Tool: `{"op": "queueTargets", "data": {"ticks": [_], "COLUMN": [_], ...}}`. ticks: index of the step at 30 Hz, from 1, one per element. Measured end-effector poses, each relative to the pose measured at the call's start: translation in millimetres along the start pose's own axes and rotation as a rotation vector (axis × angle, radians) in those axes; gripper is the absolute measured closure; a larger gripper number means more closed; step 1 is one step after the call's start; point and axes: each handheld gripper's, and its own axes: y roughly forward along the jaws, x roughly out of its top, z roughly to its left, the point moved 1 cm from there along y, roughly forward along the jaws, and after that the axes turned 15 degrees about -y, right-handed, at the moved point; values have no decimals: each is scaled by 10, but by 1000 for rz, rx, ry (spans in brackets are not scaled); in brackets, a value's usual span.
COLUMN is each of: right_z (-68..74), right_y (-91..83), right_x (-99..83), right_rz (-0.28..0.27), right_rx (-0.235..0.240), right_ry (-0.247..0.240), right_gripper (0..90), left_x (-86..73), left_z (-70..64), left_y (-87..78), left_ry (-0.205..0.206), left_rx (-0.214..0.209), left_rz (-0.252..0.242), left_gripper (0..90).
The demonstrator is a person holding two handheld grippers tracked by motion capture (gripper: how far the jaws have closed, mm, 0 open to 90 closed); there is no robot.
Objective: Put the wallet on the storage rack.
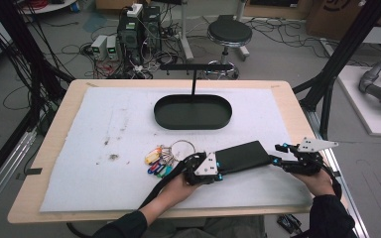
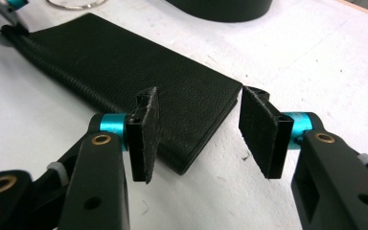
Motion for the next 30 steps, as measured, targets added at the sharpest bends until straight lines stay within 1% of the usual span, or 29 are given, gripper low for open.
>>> {"op": "queueTargets", "data": {"ticks": [1,2,4,6,8,9,12,13,15,18,20,22,24,25,27,28,30], "right_z": [-2,-2,2,11,17,30,41,46,51,59,65,78,94,89,89,92,95], "right_y": [-4,-7,-10,-1,9,35,74,89,130,206,279,331,347,343,322,313,299], "right_x": [1,4,10,13,13,18,29,33,42,59,70,88,112,118,133,144,171], "right_rz": [-7,-15,-28,-29,-24,-15,1,6,15,28,41,40,43,37,24,14,-3], "right_rx": [0,9,18,26,28,35,25,15,-6,-25,-23,-9,-32,-31,-28,-25,-9], "right_ry": [-1,2,-9,-19,-25,-35,-55,-62,-81,-111,-144,-162,-184,-181,-182,-182,-170], "right_gripper": [485,470,443,415,403,381,357,344,327,328,388,467,534,583,664,693,726], "left_x": [3,4,8,16,18,20,24,25,27,26,23,25,25,33,56,68,88], "left_z": [28,56,105,134,149,178,216,231,253,297,318,326,332,350,368,378,396], "left_y": [-20,-38,-75,-105,-116,-137,-159,-169,-180,-207,-226,-249,-269,-321,-391,-427,-499], "left_ry": [-15,-45,-86,-104,-108,-131,-157,-160,-179,-206,-219,-219,-219,-235,-237,-232,-237], "left_rx": [-3,-13,-21,-21,-22,-24,-27,-28,-31,-39,-43,-44,-43,-48,-45,-40,-38], "left_rz": [-11,-27,-58,-75,-80,-96,-118,-119,-135,-150,-161,-165,-168,-194,-209,-216,-236], "left_gripper": [791,790,790,790,790,790,790,790,790,789,789,789,789,789,789,789,789]}}
